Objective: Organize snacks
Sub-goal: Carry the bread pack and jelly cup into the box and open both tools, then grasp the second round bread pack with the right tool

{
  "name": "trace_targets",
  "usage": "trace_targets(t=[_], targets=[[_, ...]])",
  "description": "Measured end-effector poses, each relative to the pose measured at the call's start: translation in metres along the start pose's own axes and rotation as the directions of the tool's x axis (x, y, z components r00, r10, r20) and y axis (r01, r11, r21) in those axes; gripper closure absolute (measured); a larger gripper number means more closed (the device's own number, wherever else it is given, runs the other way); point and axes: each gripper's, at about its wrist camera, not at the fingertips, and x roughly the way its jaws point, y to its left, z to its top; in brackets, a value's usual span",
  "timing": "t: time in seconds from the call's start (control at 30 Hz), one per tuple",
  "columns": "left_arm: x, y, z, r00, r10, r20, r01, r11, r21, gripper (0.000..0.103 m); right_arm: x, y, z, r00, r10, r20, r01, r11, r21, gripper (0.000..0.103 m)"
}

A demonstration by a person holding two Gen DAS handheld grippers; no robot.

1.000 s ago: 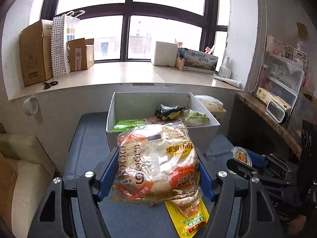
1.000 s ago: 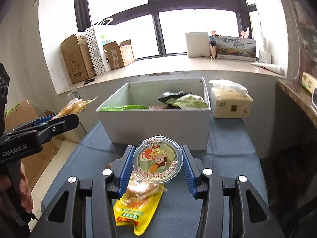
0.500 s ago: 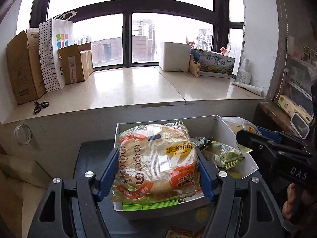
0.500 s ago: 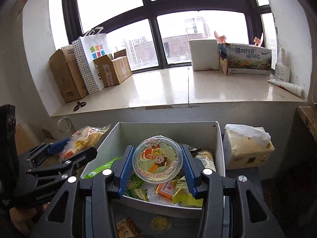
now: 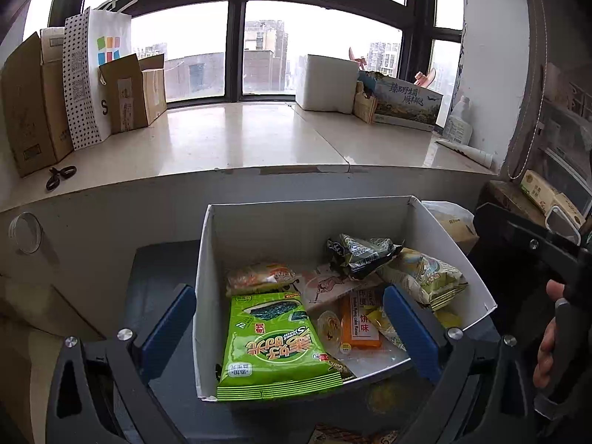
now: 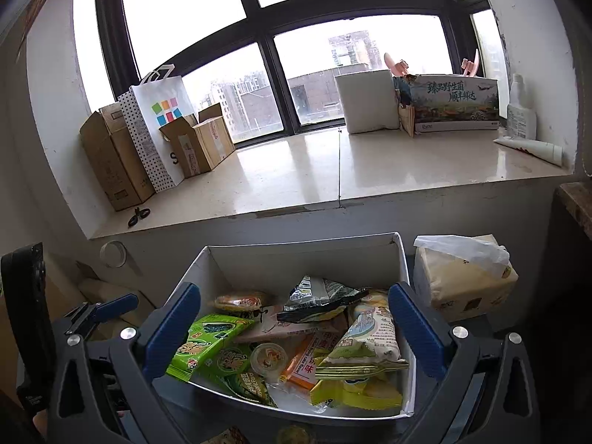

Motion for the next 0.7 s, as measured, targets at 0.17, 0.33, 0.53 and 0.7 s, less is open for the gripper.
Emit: trace_targets(t=[0.17,0.33,0.53,0.7], targets=[[-0.032,-0.003,-0.011,0.999,-0.019,0.033,0.018,1.000,0.008,0.000,-0.023,0.004,-0.014,0.999,0.044,0.025,-0.044,0.999,0.006,0.000],[-0.075,-0.011,-0.051,0.999,-0.027,0.047,0.025,0.999,0.040,0.000,-0.059,0.019,-0.051,0.998,0.054,0.040,-0.052,0.997,-0.055,0.000],[-0.114,-0.012,-0.130,0.999,-0.053,0.012,0.053,0.999,-0.011,0.000,-0.089,0.022,-0.125,0.998,0.066,0.000,-0.065,0.997,-0.044,0.000],[-0.125,-0.007,-0.172,0.997,-0.068,-0.036,0.065,0.995,-0.072,0.000,-0.081,0.023,-0.190,0.992,0.060,-0.111,-0.067,0.996,-0.058,0.000]])
